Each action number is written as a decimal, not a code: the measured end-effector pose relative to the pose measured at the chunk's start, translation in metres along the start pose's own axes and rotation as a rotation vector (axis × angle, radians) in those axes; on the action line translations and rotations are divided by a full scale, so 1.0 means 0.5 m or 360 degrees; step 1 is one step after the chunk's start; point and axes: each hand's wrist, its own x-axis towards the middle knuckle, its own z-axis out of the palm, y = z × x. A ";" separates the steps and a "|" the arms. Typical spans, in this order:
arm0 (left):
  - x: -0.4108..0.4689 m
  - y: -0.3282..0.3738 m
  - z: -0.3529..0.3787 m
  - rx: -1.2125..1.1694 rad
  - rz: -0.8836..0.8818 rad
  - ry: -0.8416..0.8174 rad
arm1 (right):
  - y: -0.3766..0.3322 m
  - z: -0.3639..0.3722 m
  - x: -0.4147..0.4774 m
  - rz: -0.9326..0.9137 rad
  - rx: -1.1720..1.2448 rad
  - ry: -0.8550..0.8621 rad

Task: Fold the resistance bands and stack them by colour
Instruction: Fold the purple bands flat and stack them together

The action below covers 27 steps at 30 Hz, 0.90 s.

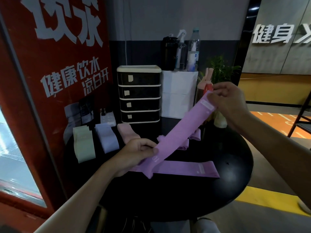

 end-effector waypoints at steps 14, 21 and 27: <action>-0.040 -0.041 -0.087 -0.0087 0.0091 0.0644 | 0.195 -0.040 -0.134 0.0304 -0.0329 -0.0226; -0.037 -0.071 -0.081 0.0202 0.0224 0.0824 | 0.269 -0.043 -0.188 0.0294 -0.0618 -0.0326; -0.027 -0.104 -0.071 0.0433 0.0314 0.0959 | 0.280 -0.038 -0.214 0.0315 -0.0615 -0.0294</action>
